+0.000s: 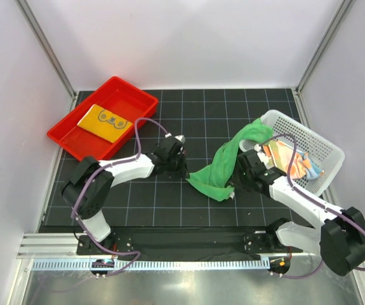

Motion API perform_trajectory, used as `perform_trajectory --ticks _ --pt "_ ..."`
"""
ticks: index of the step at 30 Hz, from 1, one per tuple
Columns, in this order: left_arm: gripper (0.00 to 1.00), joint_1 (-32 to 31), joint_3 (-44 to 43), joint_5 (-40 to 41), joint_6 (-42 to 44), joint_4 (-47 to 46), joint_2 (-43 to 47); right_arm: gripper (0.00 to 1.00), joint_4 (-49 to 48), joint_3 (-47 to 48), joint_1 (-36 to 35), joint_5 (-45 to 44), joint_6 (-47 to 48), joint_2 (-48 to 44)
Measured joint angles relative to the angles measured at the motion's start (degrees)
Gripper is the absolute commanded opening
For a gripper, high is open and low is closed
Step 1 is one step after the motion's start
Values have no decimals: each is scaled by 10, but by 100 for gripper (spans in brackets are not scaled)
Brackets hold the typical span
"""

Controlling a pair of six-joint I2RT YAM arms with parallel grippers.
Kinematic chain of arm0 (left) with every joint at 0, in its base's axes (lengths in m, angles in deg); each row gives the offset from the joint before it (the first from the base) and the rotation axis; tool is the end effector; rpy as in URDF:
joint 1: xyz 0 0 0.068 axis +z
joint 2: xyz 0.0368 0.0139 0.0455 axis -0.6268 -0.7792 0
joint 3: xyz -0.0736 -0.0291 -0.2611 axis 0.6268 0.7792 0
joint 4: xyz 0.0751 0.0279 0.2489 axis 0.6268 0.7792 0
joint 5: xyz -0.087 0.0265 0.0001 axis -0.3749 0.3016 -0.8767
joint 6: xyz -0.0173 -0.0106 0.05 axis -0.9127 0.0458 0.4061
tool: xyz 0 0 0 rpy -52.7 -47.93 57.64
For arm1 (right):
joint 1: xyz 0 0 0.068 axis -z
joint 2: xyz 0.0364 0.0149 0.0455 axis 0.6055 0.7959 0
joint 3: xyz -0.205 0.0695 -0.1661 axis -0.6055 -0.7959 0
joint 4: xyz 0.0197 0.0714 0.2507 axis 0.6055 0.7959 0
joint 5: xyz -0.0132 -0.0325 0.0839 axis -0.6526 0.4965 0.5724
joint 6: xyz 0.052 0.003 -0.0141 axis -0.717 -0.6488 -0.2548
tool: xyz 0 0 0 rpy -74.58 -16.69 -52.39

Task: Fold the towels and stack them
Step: Move the towel to the center of the board

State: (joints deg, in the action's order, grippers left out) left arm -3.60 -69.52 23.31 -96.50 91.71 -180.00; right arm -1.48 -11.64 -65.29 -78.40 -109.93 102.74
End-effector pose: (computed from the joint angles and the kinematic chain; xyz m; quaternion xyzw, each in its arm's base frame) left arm 0.2521 -0.2380 0.1643 0.0102 0.9398 -0.2834 0.1905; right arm 0.1795 0.0910 0.1793 0.2500 0.9262 0.1456 0.2417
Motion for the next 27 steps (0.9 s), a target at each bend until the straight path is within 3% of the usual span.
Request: perform_trajectory --ticks 5,12,17,22,27 --pt "0 -1 -97 96 56 130 52 1 124 160 0 -52 92 1" --pt "0 -1 -348 235 129 240 165 1 203 537 -1 -106 233 51" --pt "0 -2 -483 242 135 286 214 1 248 734 -9 -74 281 78" --pt "0 -8 -488 157 101 304 279 1 270 756 -15 -1 288 22" --pt "0 -18 -459 53 40 298 314 1 254 689 -15 51 239 -76"
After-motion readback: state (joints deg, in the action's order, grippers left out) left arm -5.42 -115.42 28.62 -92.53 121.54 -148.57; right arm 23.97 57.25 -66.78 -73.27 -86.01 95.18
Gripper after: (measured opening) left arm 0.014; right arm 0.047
